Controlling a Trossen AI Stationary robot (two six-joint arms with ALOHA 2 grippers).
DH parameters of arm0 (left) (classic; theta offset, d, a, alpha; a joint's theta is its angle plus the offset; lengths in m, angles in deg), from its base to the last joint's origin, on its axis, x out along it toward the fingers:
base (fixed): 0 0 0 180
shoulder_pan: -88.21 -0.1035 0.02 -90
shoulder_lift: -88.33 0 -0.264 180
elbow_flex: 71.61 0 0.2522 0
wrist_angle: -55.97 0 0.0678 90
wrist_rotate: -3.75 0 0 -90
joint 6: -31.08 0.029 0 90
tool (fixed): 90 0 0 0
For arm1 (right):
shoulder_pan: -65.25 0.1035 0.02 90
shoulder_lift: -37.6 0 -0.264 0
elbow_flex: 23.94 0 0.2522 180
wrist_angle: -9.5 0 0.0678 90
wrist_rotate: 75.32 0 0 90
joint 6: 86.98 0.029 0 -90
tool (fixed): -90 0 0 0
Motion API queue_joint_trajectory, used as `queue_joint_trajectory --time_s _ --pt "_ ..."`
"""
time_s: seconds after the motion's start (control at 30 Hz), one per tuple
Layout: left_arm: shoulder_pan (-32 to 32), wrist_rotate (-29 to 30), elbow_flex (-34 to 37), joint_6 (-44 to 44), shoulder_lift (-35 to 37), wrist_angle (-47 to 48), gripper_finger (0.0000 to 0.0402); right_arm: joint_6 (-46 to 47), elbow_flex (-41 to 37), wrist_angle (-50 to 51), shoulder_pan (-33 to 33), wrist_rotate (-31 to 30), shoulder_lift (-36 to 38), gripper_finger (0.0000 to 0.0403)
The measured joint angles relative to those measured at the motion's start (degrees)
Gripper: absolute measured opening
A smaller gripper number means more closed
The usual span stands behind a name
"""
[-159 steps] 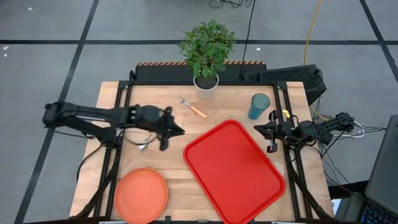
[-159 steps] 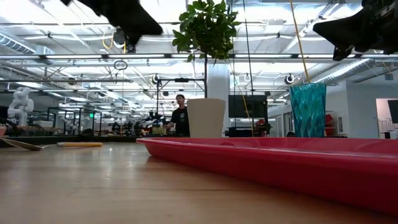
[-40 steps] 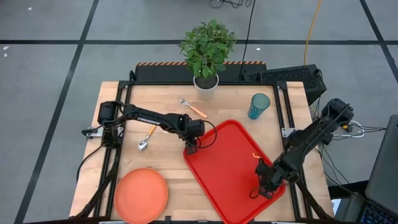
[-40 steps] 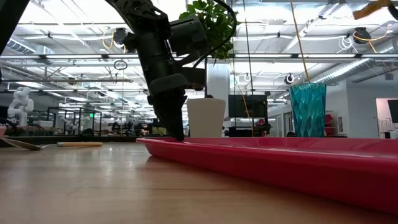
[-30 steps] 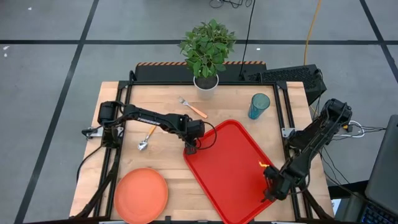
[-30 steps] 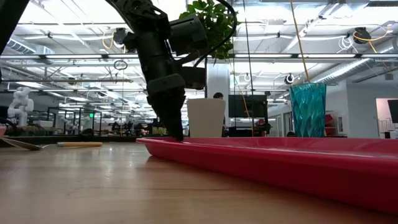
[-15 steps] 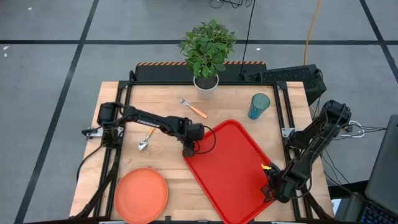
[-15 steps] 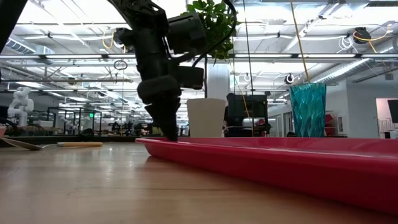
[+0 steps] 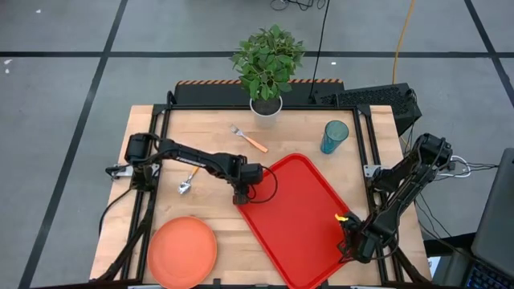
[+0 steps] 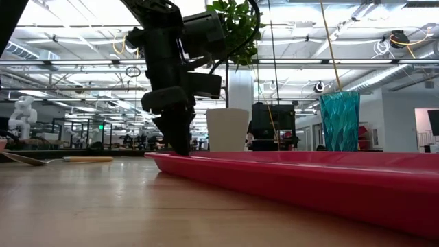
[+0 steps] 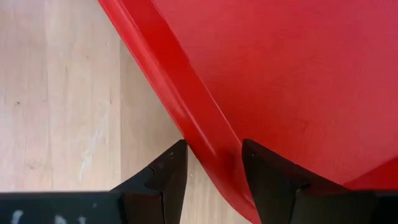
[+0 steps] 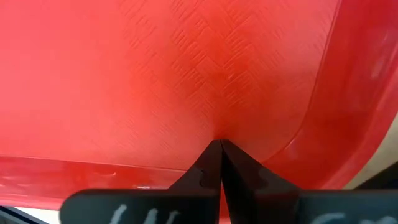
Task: Pick and place plate/cup/fork/spoon on tray
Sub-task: Move the red tray to the center of the table
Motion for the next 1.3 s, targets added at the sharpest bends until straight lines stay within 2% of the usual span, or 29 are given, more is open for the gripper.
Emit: queue_joint_trajectory --time_s 0.2,0.6,0.77,0.9,1.23,1.3 --pt "1.2 -0.3 0.0 -2.1 0.0 4.4 0.0157 0.2 -0.1 3.2 1.0 -0.4 -0.1 0.0" --pt "5.6 0.7 1.1 -6.5 0.2 4.7 0.0157 -2.4 -0.2 12.3 1.3 -0.7 -0.2 0.0" --pt "7.6 1.1 1.1 -8.4 0.2 5.6 0.0157 -3.7 -0.2 16.2 0.6 -3.5 -0.2 0.0" --pt "8.8 0.8 1.2 -10.6 0.2 6.7 0.0158 -4.3 -0.6 19.2 -1.3 -8.6 -0.2 0.0" --pt "11.2 -0.3 1.3 -13.5 0.1 8.4 0.0158 -13.7 -6.9 15.0 -9.1 -10.1 0.0 0.0" --pt "11.6 -0.5 1.4 -14.2 0.1 9.3 0.0158 -16.5 -6.8 14.5 -10.6 -12.3 -0.1 0.0"
